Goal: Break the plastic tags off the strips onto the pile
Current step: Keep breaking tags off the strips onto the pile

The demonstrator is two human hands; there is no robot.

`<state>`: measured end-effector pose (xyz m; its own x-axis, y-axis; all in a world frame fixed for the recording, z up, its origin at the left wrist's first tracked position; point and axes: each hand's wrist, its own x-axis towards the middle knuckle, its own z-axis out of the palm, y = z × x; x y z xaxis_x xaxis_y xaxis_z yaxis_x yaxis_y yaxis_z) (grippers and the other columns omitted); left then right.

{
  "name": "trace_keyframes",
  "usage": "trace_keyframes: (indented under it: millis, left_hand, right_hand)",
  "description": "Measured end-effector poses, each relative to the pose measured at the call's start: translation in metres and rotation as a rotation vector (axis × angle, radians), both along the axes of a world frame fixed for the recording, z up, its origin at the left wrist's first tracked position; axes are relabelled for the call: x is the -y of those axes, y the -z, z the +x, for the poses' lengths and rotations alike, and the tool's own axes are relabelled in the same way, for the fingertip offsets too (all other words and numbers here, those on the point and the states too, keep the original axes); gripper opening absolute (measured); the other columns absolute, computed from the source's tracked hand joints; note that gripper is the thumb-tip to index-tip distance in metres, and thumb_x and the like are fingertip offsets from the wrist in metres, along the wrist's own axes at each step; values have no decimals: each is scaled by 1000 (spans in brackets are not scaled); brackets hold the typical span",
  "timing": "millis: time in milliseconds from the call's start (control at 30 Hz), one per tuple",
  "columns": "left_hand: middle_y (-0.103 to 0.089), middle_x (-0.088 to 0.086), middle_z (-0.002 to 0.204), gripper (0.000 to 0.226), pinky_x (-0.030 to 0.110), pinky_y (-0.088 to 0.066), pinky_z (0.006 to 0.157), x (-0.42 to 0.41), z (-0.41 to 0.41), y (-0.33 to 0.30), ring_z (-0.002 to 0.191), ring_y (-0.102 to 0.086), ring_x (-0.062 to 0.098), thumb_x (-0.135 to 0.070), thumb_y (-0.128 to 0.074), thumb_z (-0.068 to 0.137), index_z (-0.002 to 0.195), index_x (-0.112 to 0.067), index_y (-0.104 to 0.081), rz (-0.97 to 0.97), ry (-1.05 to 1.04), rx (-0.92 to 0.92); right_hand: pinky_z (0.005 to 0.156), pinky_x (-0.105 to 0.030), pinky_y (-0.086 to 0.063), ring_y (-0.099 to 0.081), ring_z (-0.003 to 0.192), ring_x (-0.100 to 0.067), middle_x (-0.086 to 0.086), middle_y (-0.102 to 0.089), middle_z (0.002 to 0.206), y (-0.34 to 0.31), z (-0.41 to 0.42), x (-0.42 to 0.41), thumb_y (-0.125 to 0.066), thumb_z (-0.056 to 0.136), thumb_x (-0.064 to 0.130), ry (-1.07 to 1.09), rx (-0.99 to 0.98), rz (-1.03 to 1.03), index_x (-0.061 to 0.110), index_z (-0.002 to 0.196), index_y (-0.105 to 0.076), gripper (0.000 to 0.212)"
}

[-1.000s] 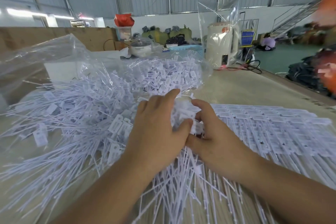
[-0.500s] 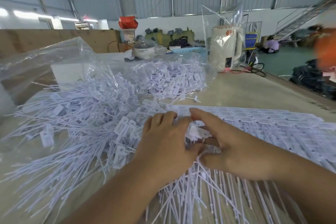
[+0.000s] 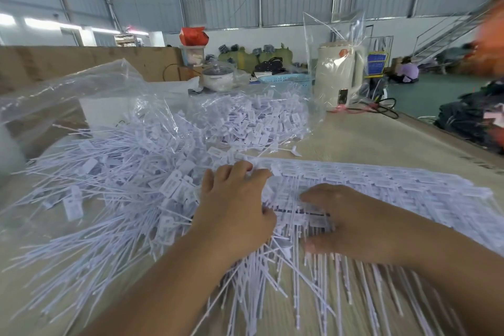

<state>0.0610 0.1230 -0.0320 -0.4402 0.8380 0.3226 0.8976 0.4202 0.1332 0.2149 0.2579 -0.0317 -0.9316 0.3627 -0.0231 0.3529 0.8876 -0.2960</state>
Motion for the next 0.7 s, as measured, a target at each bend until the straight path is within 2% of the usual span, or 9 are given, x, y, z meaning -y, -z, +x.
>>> trace_keyframes:
  millis: [67,167,300,433,567,600,700]
  left_hand:
    - [-24,-6,150,64,54,-7,119,0,1,0,141,-14,20,-36,-49,89,148,-40,-25,-6,9,-7]
    - [-18,-6,154,61,56,0,119,1,1,0,143,-7,18,-33,-50,91,147,-45,-28,-13,23,17]
    - [-10,-7,159,56,57,-5,118,2,0,-2,145,-6,20,-32,-53,92,143,-49,-37,2,27,42]
    - [-6,-8,159,51,59,-3,117,4,0,-4,146,-3,21,-26,-53,93,137,-49,-45,-18,39,71]
    - [-12,-11,159,37,54,-4,118,4,0,-6,144,-7,15,-25,-49,95,123,-46,-61,10,58,174]
    - [-15,-11,159,33,53,-6,119,4,0,-6,143,-10,15,-27,-50,96,120,-45,-63,35,56,226]
    - [-21,-10,157,26,52,-10,119,3,1,-5,142,-15,16,-40,-53,94,117,-45,-64,87,55,283]
  right_hand:
    - [109,-29,-31,-29,133,-8,14,-31,146,-4,2,-1,-69,82,51,-4,24,24,29,149,-30,81]
    - [105,-25,-32,-31,132,-8,14,-31,144,-10,5,-1,-69,84,44,20,72,43,28,149,-30,78]
    - [104,-29,-36,-37,128,-10,13,-34,140,-16,9,-2,-70,83,38,48,131,64,28,145,-34,72]
    - [92,-26,-41,-42,115,-11,12,-36,134,-21,13,-4,-71,82,34,81,194,85,29,138,-38,65]
    - [72,-20,-38,-42,96,-7,13,-38,127,-23,16,-10,-67,84,29,110,225,116,32,134,-38,58]
    - [72,-20,-39,-42,96,-7,13,-37,127,-23,18,-12,-66,85,27,119,230,117,32,135,-37,58]
    - [97,-29,-41,-38,121,-13,11,-30,139,-24,20,-12,-61,89,28,114,240,107,35,144,-27,65]
